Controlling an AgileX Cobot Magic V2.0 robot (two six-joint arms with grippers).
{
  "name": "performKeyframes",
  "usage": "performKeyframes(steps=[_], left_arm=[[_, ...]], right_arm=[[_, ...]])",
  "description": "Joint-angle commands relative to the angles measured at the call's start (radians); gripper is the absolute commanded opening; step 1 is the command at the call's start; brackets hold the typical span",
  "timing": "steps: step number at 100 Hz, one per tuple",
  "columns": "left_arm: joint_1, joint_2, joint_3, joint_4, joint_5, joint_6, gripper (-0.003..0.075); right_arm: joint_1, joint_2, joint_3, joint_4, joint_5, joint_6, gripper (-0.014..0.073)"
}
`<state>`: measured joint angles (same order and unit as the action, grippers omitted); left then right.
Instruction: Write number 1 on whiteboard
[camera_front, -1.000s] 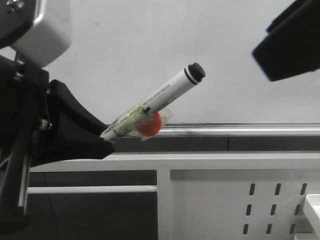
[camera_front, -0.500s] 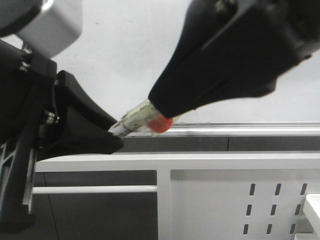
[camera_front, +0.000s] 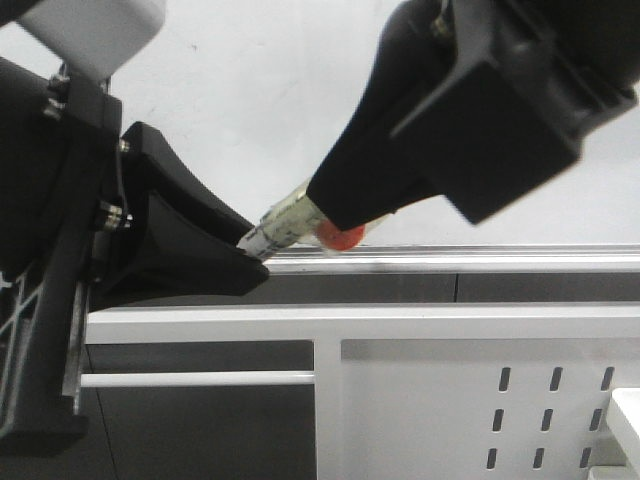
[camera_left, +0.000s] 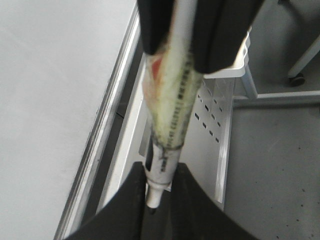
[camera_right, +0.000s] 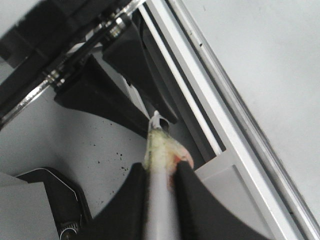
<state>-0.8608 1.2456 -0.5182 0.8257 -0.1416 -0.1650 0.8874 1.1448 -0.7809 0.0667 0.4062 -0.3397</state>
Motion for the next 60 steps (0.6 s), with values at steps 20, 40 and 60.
performKeyframes(steps=[20, 40, 60], left_arm=[[-0.008, -0.031, -0.031, -0.116, -0.117, -0.008, 0.0316], [-0.008, -0.113, -0.031, -0.265, 0.007, -0.008, 0.0501], [0.004, -0.301, -0.031, -0.287, 0.186, -0.008, 0.0371]], right_arm=[[-0.001, -0.023, -0.034, -0.041, -0.050, -0.002, -0.0071], [-0.054, -0.129, -0.034, -0.041, -0.066, 0.024, -0.0069], [-0.156, -0.310, -0.005, -0.045, -0.081, 0.059, -0.0069]])
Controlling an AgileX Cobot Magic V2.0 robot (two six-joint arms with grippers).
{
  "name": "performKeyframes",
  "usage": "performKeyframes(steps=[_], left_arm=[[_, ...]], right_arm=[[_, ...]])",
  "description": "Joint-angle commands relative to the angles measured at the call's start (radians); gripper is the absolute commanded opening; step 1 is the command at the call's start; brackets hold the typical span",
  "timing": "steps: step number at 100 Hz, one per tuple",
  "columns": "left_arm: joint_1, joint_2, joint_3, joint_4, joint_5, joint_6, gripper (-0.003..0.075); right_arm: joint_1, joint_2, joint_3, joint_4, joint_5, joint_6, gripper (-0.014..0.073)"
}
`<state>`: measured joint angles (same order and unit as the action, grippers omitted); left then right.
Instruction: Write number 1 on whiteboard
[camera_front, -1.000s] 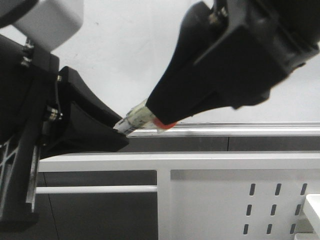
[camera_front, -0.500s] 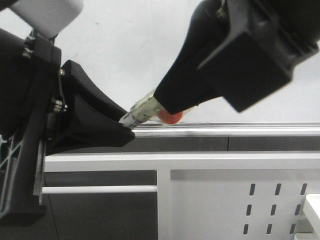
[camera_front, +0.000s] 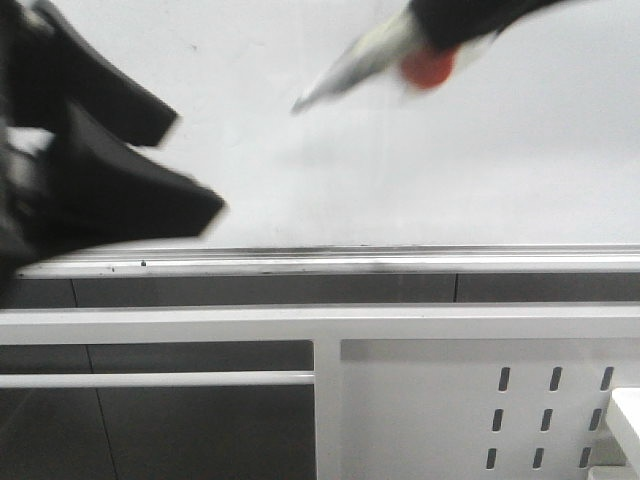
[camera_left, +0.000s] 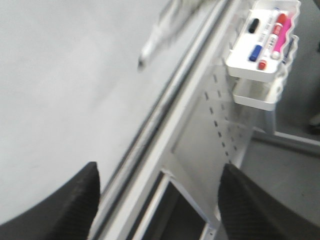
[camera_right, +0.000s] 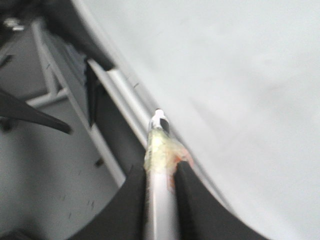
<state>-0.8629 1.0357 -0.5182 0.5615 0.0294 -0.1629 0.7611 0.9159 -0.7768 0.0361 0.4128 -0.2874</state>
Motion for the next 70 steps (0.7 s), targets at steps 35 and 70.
performKeyframes(steps=[35, 70], left_arm=[[0.304, -0.307, 0.072, -0.338, -0.220, -0.012, -0.0020], [0.437, -0.313, 0.175, -0.529, -0.549, -0.037, -0.0020]], right_arm=[[-0.037, -0.214, 0.076, -0.021, -0.197, 0.013, -0.0069], [-0.175, -0.143, 0.072, -0.018, -0.300, 0.013, -0.0069]])
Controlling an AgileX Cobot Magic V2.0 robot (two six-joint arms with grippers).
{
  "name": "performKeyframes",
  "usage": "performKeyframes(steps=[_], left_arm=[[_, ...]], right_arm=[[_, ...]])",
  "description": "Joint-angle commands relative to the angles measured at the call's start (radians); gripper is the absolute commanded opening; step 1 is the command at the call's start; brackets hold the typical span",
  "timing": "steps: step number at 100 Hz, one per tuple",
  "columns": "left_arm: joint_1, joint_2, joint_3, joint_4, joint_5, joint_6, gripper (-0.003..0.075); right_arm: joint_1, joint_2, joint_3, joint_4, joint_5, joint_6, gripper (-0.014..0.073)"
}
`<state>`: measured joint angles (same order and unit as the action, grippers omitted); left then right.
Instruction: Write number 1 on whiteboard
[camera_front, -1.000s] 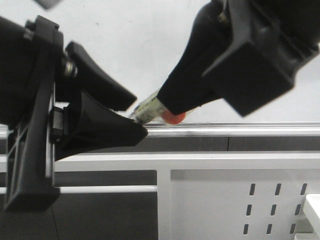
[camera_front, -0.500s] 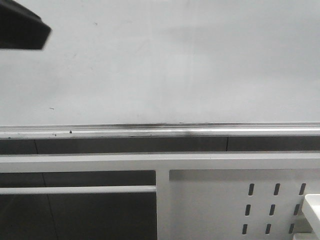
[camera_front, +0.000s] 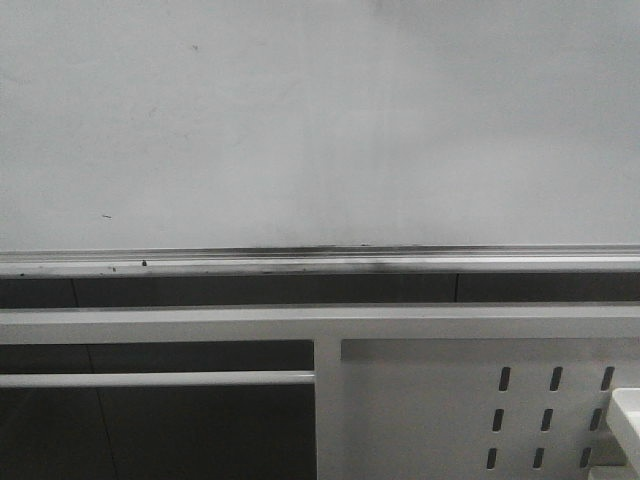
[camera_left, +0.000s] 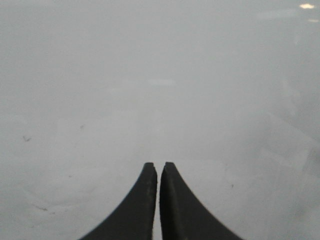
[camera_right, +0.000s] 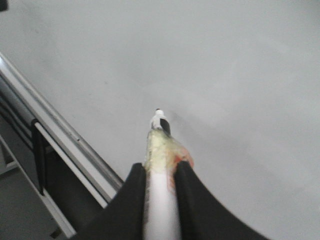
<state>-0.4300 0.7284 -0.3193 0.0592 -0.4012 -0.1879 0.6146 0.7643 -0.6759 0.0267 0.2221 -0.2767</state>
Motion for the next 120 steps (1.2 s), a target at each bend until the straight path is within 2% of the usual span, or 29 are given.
performKeyframes(steps=[1, 24, 33, 47, 64, 78, 85, 92, 102, 115, 120], left_arm=[[0.004, -0.006, -0.024, -0.026, -0.118, -0.012, -0.0020], [0.004, -0.006, -0.024, -0.026, -0.118, -0.012, -0.0020], [0.004, -0.006, -0.024, -0.026, -0.118, -0.012, -0.0020], [0.004, -0.006, -0.024, -0.026, -0.118, -0.011, -0.0020], [0.004, -0.006, -0.024, -0.014, -0.118, -0.011, -0.0020], [0.004, -0.006, -0.024, 0.012, -0.118, -0.011, -0.0020], [-0.010, -0.008, -0.024, 0.061, -0.118, -0.012, -0.0020], [-0.032, -0.008, -0.024, 0.131, -0.131, -0.012, -0.0020], [-0.069, -0.004, -0.024, 0.370, -0.133, -0.012, -0.0020], [-0.140, 0.018, -0.024, 0.603, -0.133, -0.012, -0.0013], [-0.173, 0.043, -0.024, 0.676, -0.133, -0.019, 0.0022]], right_arm=[[-0.030, 0.009, -0.031, -0.008, -0.109, 0.002, -0.0069], [-0.039, 0.069, -0.035, -0.032, -0.106, 0.000, -0.0069], [-0.076, 0.128, -0.025, -0.032, -0.097, 0.000, -0.0069], [-0.143, 0.242, 0.028, -0.018, -0.160, 0.000, -0.0071], [-0.126, 0.330, 0.058, 0.034, -0.173, 0.000, -0.0074], [-0.065, 0.298, 0.044, 0.050, -0.166, 0.000, -0.0074], [-0.001, 0.266, 0.022, 0.050, -0.131, -0.010, -0.0074], [0.068, 0.254, -0.015, 0.048, -0.022, -0.048, -0.0074], [0.145, 0.262, -0.076, 0.048, 0.162, -0.091, -0.0074], [0.190, 0.278, -0.160, 0.045, 0.291, -0.094, -0.0074], [0.192, 0.288, -0.194, 0.045, 0.333, -0.094, -0.0074]])
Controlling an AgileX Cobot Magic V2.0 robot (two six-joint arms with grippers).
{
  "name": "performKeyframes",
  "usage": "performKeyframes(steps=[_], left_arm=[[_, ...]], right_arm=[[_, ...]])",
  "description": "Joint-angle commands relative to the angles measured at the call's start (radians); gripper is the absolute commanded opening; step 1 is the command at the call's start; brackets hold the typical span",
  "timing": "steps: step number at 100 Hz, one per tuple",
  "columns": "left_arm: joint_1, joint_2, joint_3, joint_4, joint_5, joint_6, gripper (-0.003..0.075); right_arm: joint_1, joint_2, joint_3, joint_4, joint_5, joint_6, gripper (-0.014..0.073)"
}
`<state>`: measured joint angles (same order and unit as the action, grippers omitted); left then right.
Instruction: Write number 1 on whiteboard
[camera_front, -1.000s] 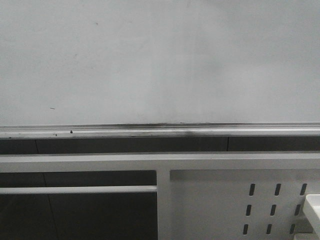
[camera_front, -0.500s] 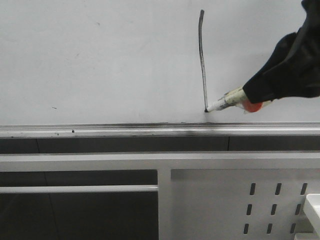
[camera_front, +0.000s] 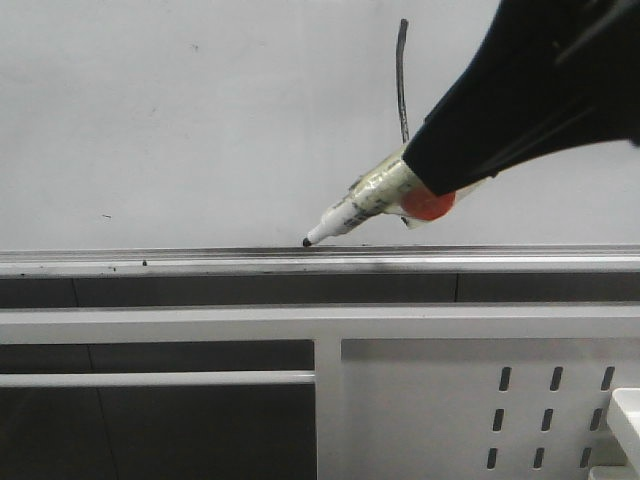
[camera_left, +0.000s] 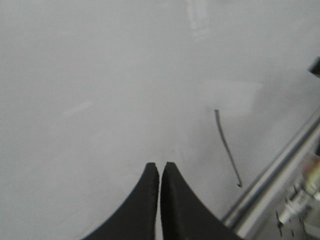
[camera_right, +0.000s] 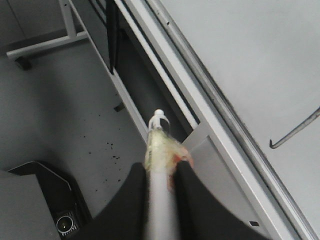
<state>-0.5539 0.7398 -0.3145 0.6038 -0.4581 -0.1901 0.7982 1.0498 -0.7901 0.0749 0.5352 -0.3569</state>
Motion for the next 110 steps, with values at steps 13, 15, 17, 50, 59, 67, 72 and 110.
performKeyframes(steps=[13, 15, 17, 50, 59, 67, 72, 110], left_arm=[[-0.121, 0.127, -0.029, 0.185, -0.076, -0.037, 0.0197], [-0.128, 0.139, -0.029, 0.183, -0.076, -0.037, 0.0216], [-0.141, 0.155, -0.029, 0.183, -0.076, -0.037, 0.0244], [-0.170, 0.337, -0.092, 0.185, -0.103, -0.027, 0.0262], [-0.170, 0.349, -0.116, 0.185, -0.103, -0.027, 0.0262], [-0.170, 0.351, -0.130, 0.190, -0.103, -0.027, 0.0262], [-0.170, 0.351, -0.129, 0.201, -0.105, -0.027, 0.0262], [-0.170, 0.351, -0.129, 0.219, -0.057, -0.027, 0.0262]], right_arm=[[0.009, 0.033, -0.164, 0.004, 0.102, -0.013, -0.0074], [0.009, 0.038, -0.178, 0.008, 0.114, -0.013, -0.0074], [0.009, 0.044, -0.191, 0.010, 0.126, -0.013, -0.0074], [0.106, 0.106, -0.298, 0.010, 0.196, -0.018, -0.0074], [0.126, 0.115, -0.300, 0.010, 0.198, -0.018, -0.0074], [0.135, 0.122, -0.300, 0.010, 0.193, -0.018, -0.0074], [0.135, 0.122, -0.300, 0.010, 0.177, -0.018, -0.0074], [0.135, 0.122, -0.343, 0.008, 0.154, -0.024, -0.0074]])
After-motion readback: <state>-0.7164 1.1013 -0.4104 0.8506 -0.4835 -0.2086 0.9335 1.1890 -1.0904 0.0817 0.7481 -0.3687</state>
